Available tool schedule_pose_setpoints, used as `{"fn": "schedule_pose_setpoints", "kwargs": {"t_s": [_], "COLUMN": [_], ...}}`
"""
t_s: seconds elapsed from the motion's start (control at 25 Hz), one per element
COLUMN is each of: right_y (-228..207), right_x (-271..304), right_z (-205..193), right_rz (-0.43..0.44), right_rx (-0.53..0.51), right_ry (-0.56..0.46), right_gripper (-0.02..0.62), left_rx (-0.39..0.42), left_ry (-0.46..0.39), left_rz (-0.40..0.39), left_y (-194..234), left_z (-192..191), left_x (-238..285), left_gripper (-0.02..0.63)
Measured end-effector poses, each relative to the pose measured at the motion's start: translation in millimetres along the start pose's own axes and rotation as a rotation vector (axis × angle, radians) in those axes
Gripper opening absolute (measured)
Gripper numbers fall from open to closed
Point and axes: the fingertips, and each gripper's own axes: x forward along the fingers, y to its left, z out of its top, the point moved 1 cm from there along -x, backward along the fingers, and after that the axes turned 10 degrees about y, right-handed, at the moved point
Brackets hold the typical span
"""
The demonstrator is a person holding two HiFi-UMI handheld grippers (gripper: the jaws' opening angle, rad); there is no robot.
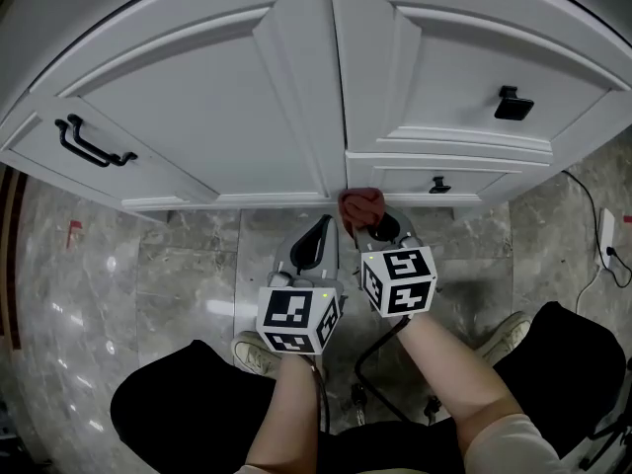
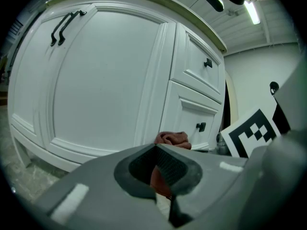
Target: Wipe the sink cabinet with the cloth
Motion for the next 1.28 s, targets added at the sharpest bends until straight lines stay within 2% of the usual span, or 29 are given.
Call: {"fn": "schedule_pose_setpoints", "kwargs": {"t_s": [0.28,0.84,1.28], "right_y": [-38,-94,-150], "right_x": [-17,-50,-84], "right_z": [-7,-8,-11], "right_rz": [-0.068,-0.16,-0.283], "right_rx": [0.06,0.097,0.18], "right_ry": [0.003,0.013,0.016], "right_gripper": [0.078,0.08,0.08], "left_rx": [0.012,0.04,0.043], "left_ry": [0.0,0.014,0.013], "left_rz": [-0.039,-0.079,-0.11], "left_y": [-17,-47,-74], "left_z": [2,6,11], "left_x": [8,26,41], "left_gripper": [0.0,0.0,0.0]}}
